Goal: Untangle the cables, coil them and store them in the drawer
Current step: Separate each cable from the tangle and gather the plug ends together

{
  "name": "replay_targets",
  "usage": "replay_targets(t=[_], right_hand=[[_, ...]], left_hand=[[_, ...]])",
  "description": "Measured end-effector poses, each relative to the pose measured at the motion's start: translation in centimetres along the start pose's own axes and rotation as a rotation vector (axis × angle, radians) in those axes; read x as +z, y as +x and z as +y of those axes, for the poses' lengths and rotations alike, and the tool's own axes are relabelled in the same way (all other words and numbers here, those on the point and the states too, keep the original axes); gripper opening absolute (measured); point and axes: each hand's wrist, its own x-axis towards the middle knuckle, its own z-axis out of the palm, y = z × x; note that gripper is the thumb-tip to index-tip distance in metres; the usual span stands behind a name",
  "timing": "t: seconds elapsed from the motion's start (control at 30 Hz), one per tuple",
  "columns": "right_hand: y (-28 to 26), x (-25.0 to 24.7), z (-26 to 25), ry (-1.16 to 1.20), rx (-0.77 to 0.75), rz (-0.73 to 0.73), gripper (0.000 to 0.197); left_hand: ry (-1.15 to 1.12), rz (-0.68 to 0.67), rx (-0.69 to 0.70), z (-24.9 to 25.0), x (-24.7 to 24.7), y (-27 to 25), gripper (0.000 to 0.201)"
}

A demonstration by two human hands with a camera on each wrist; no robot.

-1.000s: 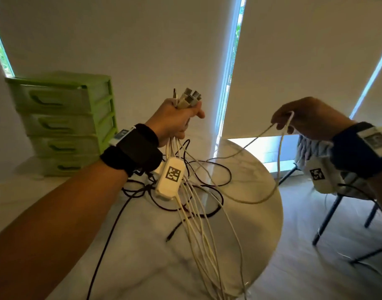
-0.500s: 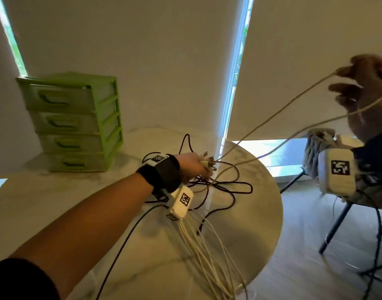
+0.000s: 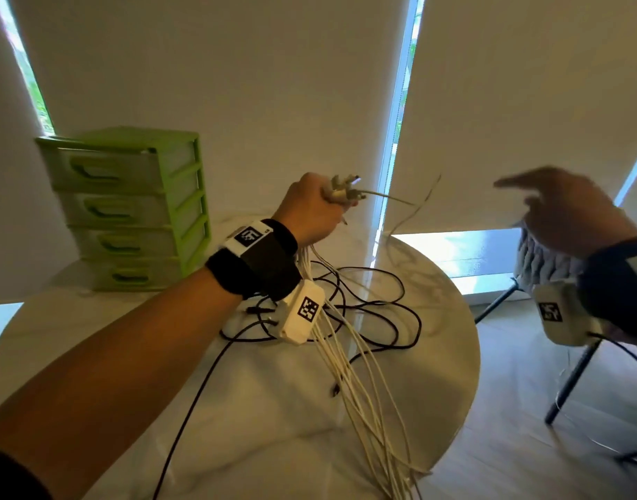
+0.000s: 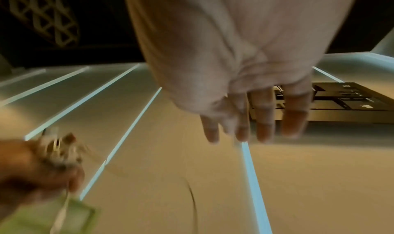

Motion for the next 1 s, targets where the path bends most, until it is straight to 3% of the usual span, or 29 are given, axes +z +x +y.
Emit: replay_targets(t=[0.07, 0.1, 0.17, 0.23, 0.27, 0.43, 0.53, 0.63, 0.7, 0.73, 0.8, 0.9, 1.0], right_hand=[[0.1, -1.8, -2.4, 0.310, -0.060, 0.196, 0.033], [-0.4, -2.6, -3.7, 0.508, -0.077, 0.181, 0.027], [-1.6, -3.4, -6.0, 0.692, -0.124, -0.025, 0.036], [-2.9, -2.9, -6.9, 0.584, -0.176, -0.309, 0.062], [-3.6, -2.5, -7.0, 0.546, -0.169, -0.397, 0.066], [-4.9, -0.4, -2.2, 0.605, -0.027, -0.486, 0.019], [-5.2, 0.8, 3.2, 0.501, 0.206, -0.457, 0.012], [-5.7, 2.5, 8.6, -0.010, 0.436, -0.403, 0.069], [-6.7, 3.7, 9.0, -0.112, 0.368, -0.356, 0.080], [-7.0, 3.9, 8.2, -0.015, 0.307, -0.297, 0.079], [-7.7, 3.1, 4.4, 0.433, 0.212, -0.292, 0.072], [-9.0, 3.0, -1.1, 1.088, 0.068, -0.620, 0.060], [-10.5, 5.9, -3.1, 1.342, 0.093, -0.738, 0.052]], left_hand=[[0.116, -0.099, 0.075, 1.8, 0.7, -0.6, 0.014], [0.114, -0.155, 0.099, 2.5, 1.4, -0.8, 0.016], [-0.004, -0.278, 0.119, 3.8, 3.1, -1.5, 0.018], [-0.125, -0.320, 0.121, 4.9, 4.7, -2.4, 0.017], [-0.189, -0.297, 0.106, 5.3, 5.4, -2.7, 0.015], [-0.601, -0.212, -0.073, 6.3, 6.7, -3.6, 0.019], [-0.703, -0.192, -0.086, 6.5, 6.4, -3.3, 0.024], [-0.712, -0.225, -0.110, 6.6, 6.2, -3.1, 0.030], [-0.716, -0.276, -0.112, 7.0, 6.6, -3.3, 0.037], [-0.711, -0.302, -0.098, 7.4, 7.0, -3.5, 0.041], [-0.703, -0.373, -0.078, 8.2, 8.1, -4.0, 0.046], [-0.683, -0.460, -0.067, 9.9, 10.0, -5.2, 0.048], [-0.681, -0.462, -0.069, 11.1, 10.9, -6.0, 0.045]])
